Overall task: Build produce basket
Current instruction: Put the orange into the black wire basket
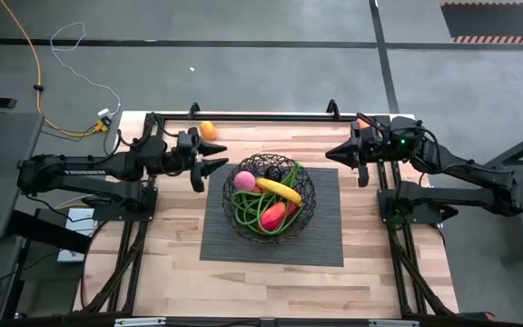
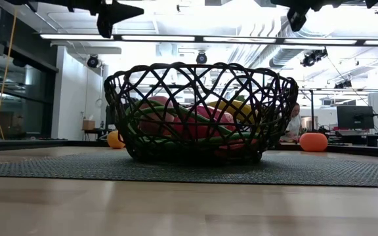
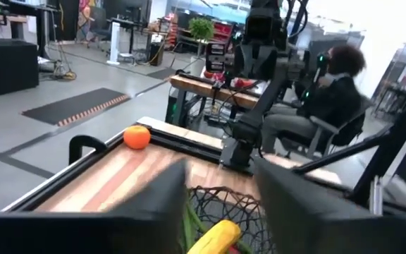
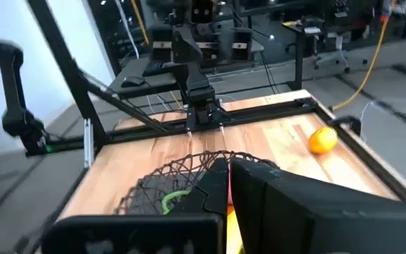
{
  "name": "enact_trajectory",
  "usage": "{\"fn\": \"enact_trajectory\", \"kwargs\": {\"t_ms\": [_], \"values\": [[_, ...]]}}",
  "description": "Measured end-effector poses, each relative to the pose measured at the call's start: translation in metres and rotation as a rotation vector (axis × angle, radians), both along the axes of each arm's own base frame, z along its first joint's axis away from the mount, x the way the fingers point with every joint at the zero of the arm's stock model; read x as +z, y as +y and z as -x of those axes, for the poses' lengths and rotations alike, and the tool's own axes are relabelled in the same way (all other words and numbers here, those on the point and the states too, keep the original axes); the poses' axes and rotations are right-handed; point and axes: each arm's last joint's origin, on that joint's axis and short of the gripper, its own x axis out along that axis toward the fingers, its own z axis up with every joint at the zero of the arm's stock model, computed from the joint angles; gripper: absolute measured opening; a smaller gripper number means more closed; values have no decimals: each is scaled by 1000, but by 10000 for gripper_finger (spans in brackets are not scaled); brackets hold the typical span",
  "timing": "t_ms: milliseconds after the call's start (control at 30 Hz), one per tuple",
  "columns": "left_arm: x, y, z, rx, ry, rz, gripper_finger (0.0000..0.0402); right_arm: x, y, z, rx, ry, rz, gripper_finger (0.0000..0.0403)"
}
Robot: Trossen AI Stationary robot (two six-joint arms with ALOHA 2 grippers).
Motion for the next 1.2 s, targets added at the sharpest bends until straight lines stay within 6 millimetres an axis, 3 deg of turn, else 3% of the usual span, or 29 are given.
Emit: {"fn": "enact_trajectory", "kwargs": {"t_ms": [100,133,333,600,900,1200], "values": [[-3,0,0,-9,36,-23,41,1,-1,-1,-32,-9,-63,0],[-3,0,0,-15,38,-27,22,2,-1,-1,-48,-18,-74,0],[-2,0,0,-20,41,-41,4,0,-1,-7,-117,-164,-80,0],[-4,0,0,-20,38,-69,1,-30,0,-12,-97,-283,-117,0],[-61,-4,10,-44,-132,52,0,-32,3,-12,-17,-300,-42,0],[-59,-5,14,-73,-155,16,0,-35,5,-12,60,-269,-50,0]]}}
